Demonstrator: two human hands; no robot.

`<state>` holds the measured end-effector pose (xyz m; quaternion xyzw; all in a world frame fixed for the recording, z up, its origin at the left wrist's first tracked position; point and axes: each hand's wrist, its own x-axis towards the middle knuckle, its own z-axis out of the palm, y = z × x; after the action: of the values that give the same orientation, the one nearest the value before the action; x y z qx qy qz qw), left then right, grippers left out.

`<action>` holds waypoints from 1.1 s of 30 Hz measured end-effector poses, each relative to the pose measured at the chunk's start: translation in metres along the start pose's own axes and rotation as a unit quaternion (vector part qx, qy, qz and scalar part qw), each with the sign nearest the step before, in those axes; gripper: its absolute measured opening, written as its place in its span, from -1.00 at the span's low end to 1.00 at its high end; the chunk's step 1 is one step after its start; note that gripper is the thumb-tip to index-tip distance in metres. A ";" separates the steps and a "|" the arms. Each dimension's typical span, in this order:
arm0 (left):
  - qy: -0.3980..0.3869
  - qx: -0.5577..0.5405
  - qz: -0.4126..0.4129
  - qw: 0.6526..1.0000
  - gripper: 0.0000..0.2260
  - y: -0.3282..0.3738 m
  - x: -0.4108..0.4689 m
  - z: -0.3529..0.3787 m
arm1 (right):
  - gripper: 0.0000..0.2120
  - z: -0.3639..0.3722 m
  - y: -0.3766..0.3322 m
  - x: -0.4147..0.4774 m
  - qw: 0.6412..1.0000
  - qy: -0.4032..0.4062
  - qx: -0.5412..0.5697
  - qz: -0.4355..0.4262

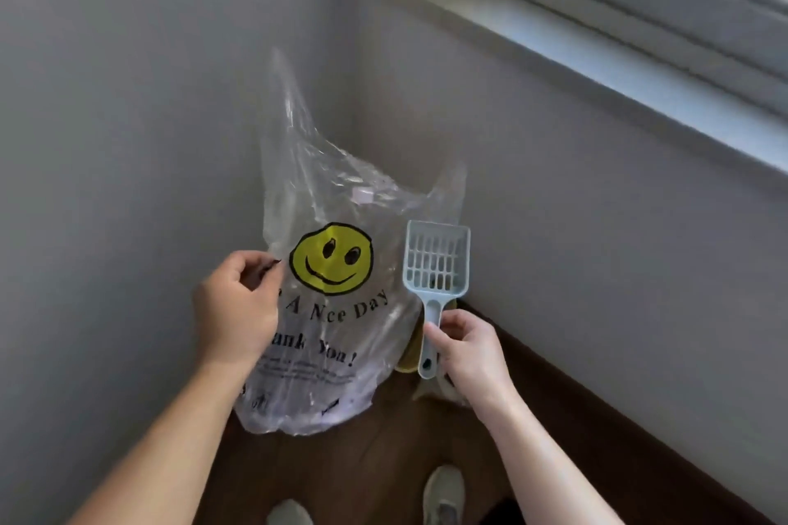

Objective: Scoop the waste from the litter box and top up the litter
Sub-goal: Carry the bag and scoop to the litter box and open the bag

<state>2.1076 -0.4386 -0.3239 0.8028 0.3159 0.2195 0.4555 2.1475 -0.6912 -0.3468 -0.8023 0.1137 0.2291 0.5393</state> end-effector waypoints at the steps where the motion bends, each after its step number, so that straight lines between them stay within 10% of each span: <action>1: 0.001 0.000 0.000 1.000 -0.93 -0.022 0.000 0.012 | -0.93 0.007 0.017 0.017 1.000 -0.006 0.003 0.001; 15: -0.044 0.006 0.000 0.999 -0.89 -0.342 0.038 0.208 | -0.83 0.149 0.270 0.278 0.999 -0.003 -0.034 0.017; 33: -0.019 -0.014 0.045 0.999 -0.79 -0.440 0.028 0.315 | -0.93 0.208 0.408 0.406 0.993 0.042 0.019 0.109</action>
<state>2.1939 -0.4364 -0.8589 0.8139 0.2676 0.2286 0.4623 2.2750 -0.6344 -0.9426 -0.7833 0.2273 0.2508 0.5214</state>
